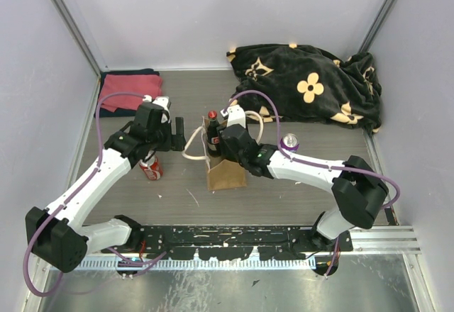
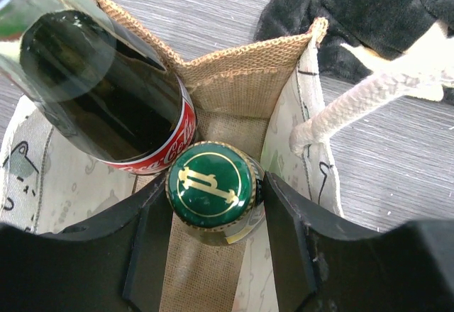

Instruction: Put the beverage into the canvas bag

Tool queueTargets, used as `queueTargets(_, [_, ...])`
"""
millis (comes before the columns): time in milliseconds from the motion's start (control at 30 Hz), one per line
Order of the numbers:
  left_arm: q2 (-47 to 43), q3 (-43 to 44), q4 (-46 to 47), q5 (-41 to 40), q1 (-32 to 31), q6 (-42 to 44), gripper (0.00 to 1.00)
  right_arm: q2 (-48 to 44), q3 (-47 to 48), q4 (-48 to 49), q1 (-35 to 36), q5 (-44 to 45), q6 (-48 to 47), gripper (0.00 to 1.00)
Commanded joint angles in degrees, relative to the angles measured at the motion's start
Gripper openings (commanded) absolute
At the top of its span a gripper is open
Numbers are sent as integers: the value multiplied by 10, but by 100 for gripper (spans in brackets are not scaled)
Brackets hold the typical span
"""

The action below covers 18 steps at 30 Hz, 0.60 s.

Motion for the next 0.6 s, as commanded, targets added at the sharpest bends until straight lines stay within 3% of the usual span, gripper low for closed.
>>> queueTargets(0, [-14, -10, 8, 5, 2, 1, 91, -2, 9, 66, -2, 19, 11, 1])
queueTargets(300, [-17, -14, 10, 5, 1, 2, 91, 10, 18, 44, -4, 14, 18, 2])
queueTargets(433, [-19, -15, 11, 6, 2, 2, 91, 13, 28, 29, -5, 12, 15, 36])
queueTargets(567, [-22, -17, 11, 6, 2, 2, 91, 12, 32, 26, -4, 7, 12, 55])
